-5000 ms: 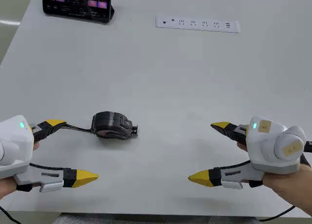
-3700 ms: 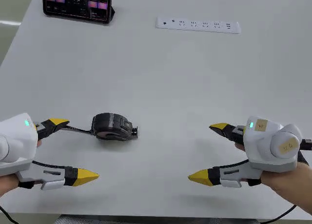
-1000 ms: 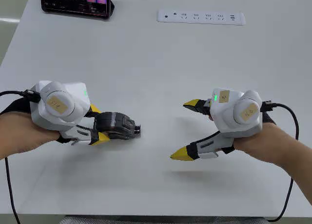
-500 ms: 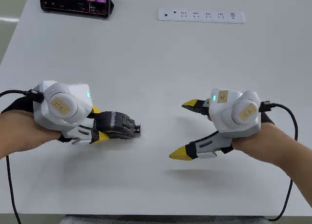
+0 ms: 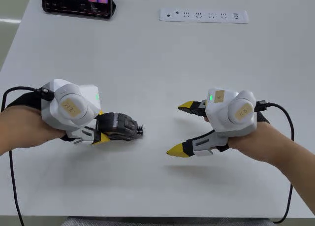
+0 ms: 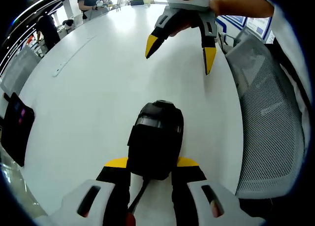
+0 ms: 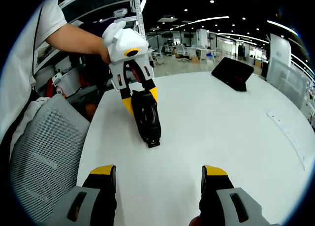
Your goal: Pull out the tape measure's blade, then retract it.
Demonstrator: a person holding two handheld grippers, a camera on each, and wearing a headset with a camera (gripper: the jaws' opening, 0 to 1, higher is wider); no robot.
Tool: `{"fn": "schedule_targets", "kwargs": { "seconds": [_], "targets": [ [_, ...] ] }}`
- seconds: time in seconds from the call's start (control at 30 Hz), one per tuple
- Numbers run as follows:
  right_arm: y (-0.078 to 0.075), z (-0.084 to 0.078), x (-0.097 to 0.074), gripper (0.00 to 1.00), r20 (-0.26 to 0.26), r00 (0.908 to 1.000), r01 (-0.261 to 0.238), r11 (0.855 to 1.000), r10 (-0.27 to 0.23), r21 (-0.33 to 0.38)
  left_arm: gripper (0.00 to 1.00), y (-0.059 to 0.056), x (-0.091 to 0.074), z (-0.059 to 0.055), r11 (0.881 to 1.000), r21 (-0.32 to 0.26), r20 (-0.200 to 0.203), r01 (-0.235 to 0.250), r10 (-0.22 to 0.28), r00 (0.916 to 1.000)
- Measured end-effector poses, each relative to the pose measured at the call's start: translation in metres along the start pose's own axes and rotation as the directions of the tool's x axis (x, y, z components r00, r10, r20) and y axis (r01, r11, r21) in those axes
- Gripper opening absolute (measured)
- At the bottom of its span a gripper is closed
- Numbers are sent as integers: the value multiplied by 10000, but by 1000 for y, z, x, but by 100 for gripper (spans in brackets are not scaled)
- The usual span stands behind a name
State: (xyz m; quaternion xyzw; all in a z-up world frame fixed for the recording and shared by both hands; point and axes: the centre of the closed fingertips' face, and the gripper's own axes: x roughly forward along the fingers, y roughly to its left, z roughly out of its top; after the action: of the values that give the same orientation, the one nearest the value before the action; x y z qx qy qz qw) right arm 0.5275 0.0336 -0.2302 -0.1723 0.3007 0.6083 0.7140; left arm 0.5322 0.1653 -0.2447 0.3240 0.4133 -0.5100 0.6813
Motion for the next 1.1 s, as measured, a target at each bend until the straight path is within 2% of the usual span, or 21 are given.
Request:
{"fn": "schedule_targets", "kwargs": {
  "seconds": [0.37,0.63,0.9,1.1],
  "targets": [
    [5,5,15,61,0,9994,-348,9992,348,-218,27,0,1,0,10000,58,-165,-14,15,9999],
    [6,10,26,54,212,9983,-538,9985,539,-63,27,0,0,-1,10000,23,-182,-41,42,9998],
    [8,15,38,53,299,9971,-702,9975,701,36,27,0,0,-1,10000,15,-198,-18,18,9998],
    [9,17,45,48,331,9959,-843,9964,843,-26,27,0,0,-1,10000,-4,-198,-7,7,9998]
  ]
}}
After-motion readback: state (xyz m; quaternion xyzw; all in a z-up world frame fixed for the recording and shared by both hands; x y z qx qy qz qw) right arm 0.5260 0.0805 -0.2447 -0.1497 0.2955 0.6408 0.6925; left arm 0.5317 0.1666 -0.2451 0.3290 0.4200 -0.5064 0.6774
